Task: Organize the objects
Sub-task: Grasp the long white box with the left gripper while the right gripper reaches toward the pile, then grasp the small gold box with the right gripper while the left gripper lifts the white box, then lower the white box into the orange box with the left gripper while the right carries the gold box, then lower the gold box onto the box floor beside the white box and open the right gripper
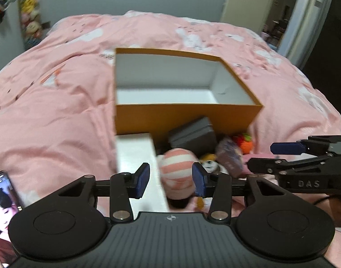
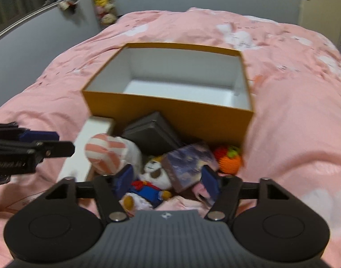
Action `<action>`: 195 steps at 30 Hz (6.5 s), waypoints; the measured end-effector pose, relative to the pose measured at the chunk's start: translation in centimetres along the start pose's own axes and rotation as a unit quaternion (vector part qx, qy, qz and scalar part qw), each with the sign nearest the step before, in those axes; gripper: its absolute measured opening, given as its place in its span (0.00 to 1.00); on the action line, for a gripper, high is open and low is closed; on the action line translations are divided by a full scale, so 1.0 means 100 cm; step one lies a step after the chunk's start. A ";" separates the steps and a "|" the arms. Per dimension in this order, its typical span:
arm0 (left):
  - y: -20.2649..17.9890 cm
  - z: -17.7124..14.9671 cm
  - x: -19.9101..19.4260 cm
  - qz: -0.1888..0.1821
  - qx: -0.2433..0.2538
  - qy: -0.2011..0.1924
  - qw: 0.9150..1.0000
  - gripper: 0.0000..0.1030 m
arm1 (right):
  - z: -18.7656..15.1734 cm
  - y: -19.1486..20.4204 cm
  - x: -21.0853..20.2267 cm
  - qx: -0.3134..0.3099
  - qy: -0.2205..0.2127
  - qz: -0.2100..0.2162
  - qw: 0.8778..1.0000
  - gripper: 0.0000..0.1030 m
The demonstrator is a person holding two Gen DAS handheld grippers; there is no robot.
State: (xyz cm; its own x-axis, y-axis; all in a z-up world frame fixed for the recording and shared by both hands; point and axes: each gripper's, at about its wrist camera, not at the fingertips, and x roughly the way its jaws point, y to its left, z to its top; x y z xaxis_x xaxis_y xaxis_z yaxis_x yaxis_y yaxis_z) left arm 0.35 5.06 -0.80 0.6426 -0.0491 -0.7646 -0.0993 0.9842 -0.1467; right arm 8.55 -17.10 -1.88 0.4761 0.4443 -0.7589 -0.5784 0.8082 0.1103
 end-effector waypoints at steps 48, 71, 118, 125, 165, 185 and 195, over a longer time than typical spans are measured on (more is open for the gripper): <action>0.057 0.018 0.007 0.010 -0.081 -0.007 0.997 0.32 | 0.077 0.039 0.055 -0.101 0.064 0.133 0.984 0.29; 0.094 0.016 0.019 0.038 -0.075 0.049 0.995 0.33 | 0.048 0.160 0.179 -0.507 0.232 0.132 0.820 0.68; 0.014 0.137 -0.004 0.036 0.094 -0.082 0.991 0.32 | 0.138 0.044 0.063 -0.357 0.050 0.030 0.932 0.63; -0.010 0.165 0.092 0.090 0.153 -0.030 0.984 0.32 | 0.152 -0.005 0.117 -0.269 0.091 0.005 0.959 0.63; -0.026 0.156 0.222 0.019 0.288 0.137 0.948 0.45 | 0.150 -0.042 0.242 -0.222 0.198 0.049 0.954 0.61; -0.007 0.162 0.263 0.124 0.301 0.170 0.930 0.40 | 0.149 -0.053 0.266 -0.235 0.251 0.055 0.938 0.61; -0.003 0.156 0.255 0.142 0.314 0.140 0.928 0.37 | 0.135 -0.059 0.255 -0.218 0.241 0.056 0.944 0.59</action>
State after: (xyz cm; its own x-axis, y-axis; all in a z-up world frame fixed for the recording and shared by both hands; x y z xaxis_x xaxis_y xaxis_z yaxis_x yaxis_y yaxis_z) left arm 28.66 6.13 -10.43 0.4276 0.2718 -0.8621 0.2846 0.8647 0.4138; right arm 33.08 -5.31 -13.24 0.0999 0.2054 -0.9736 -0.8745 0.4848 0.0126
